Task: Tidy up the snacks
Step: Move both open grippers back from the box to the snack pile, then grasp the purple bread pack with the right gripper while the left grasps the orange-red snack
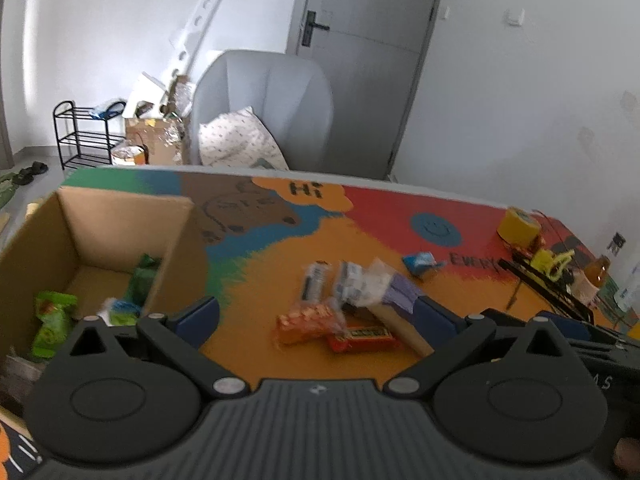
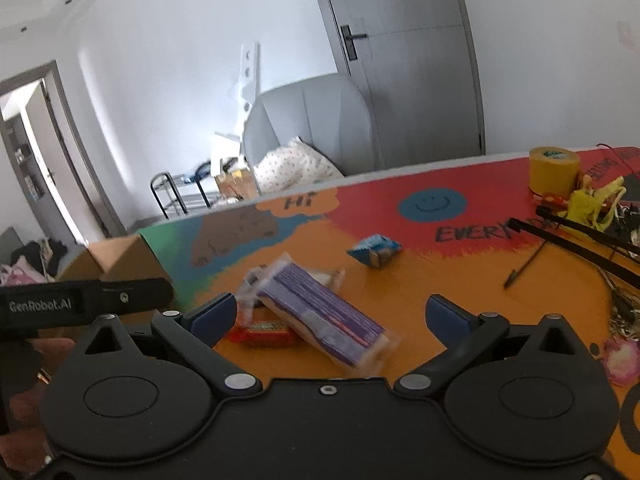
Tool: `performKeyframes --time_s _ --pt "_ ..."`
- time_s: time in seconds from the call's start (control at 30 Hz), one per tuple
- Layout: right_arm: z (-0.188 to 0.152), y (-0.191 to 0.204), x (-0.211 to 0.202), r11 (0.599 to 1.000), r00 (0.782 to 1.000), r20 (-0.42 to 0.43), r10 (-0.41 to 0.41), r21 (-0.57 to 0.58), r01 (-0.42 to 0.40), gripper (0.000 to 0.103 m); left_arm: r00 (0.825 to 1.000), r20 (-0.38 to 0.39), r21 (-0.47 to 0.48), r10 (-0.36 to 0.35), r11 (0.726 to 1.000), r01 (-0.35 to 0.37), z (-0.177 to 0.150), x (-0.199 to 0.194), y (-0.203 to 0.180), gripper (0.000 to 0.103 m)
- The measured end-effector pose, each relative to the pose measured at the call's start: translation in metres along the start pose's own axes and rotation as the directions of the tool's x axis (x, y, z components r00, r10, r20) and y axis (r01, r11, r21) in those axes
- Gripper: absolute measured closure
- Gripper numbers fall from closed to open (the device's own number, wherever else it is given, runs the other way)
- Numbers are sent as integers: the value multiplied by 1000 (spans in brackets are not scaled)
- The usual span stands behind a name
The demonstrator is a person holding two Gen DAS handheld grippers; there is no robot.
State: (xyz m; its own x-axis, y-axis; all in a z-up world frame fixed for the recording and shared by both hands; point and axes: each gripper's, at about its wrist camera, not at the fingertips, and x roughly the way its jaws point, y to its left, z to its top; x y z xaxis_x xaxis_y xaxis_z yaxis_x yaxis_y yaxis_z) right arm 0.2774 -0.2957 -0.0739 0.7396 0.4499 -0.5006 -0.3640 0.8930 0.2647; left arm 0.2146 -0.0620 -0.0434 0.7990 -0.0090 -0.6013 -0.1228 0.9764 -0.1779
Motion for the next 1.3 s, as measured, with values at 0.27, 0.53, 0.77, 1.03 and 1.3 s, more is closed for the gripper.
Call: performKeyframes --time_s 0.27,0.53,0.77,1.03,1.3 --pt "-9 -17 6 1000 1000 -13 -2 21 2 0 999 -25 3 -26 1000 26 -8 16 -12 1" --pt "-11 -21 25 999 999 -37 37 10 -37 8 998 -42 20 -38 999 39 -12 37 -14 10" --pt "-11 -18 52 997 994 -91 67 -20 -69 16 997 -73 29 -14 999 16 -12 66 -12 26" --pt "-8 -15 77 995 988 -130 87 -40 -93 18 994 -107 30 34 999 -31 -8 94 -8 30" --pt "-11 -9 89 991 984 -151 93 -76 -106 27 987 -136 13 90 996 -89 -13 106 0 30"
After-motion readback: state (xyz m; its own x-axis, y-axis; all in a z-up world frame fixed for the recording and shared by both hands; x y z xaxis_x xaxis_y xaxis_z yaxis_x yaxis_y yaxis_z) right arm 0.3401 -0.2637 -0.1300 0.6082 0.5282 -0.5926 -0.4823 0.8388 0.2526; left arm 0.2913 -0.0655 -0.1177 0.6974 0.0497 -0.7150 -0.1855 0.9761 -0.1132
